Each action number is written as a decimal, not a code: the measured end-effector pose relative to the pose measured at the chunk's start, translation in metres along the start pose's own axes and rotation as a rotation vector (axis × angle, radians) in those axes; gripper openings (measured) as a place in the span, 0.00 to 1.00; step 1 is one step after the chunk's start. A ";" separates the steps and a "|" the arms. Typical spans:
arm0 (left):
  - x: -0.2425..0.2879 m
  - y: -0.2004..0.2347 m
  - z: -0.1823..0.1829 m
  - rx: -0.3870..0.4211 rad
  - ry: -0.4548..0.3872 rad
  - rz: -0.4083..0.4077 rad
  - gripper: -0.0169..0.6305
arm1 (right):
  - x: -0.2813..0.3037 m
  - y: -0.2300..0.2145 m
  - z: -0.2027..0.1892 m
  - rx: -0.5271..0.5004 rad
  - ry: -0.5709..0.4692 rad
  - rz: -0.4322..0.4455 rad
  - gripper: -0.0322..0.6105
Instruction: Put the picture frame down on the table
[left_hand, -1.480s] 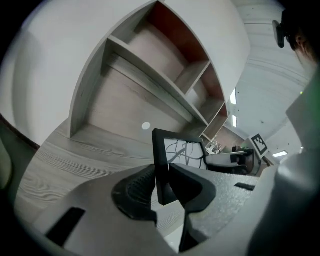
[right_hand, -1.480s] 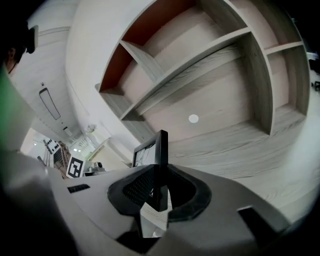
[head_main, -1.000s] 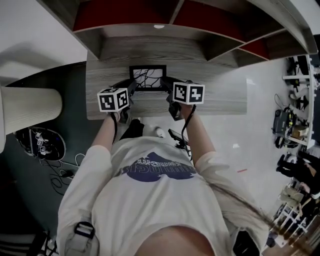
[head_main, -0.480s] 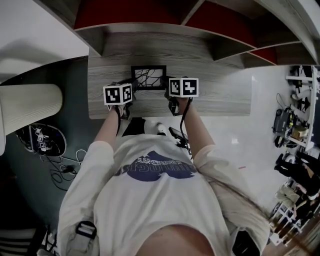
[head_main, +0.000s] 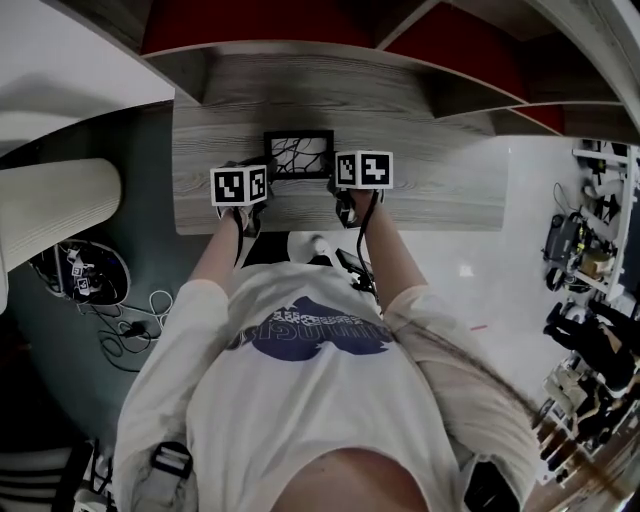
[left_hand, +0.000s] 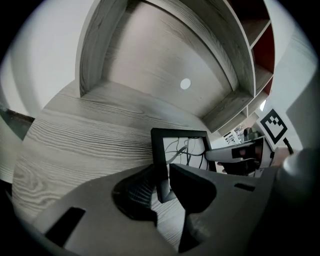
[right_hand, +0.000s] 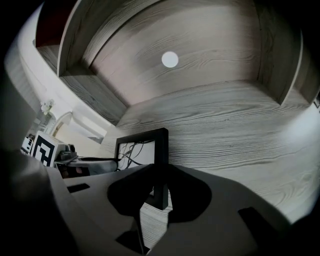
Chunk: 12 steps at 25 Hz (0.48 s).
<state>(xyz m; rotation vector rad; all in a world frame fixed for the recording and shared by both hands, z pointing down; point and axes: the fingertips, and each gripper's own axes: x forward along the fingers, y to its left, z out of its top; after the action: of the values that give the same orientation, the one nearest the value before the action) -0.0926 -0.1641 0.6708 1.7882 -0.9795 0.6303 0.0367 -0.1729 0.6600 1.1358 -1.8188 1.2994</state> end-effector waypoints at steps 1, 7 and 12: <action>0.001 0.001 -0.001 0.000 0.004 0.002 0.17 | 0.001 0.000 -0.001 0.001 0.005 -0.001 0.17; 0.005 0.004 -0.003 -0.007 0.030 0.013 0.17 | 0.009 -0.004 -0.001 0.003 0.032 -0.011 0.17; 0.006 0.006 -0.004 -0.011 0.051 0.015 0.17 | 0.014 -0.006 -0.006 0.018 0.052 -0.017 0.18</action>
<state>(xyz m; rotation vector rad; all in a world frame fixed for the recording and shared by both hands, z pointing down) -0.0939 -0.1635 0.6799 1.7483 -0.9609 0.6759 0.0363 -0.1722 0.6767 1.1142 -1.7596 1.3254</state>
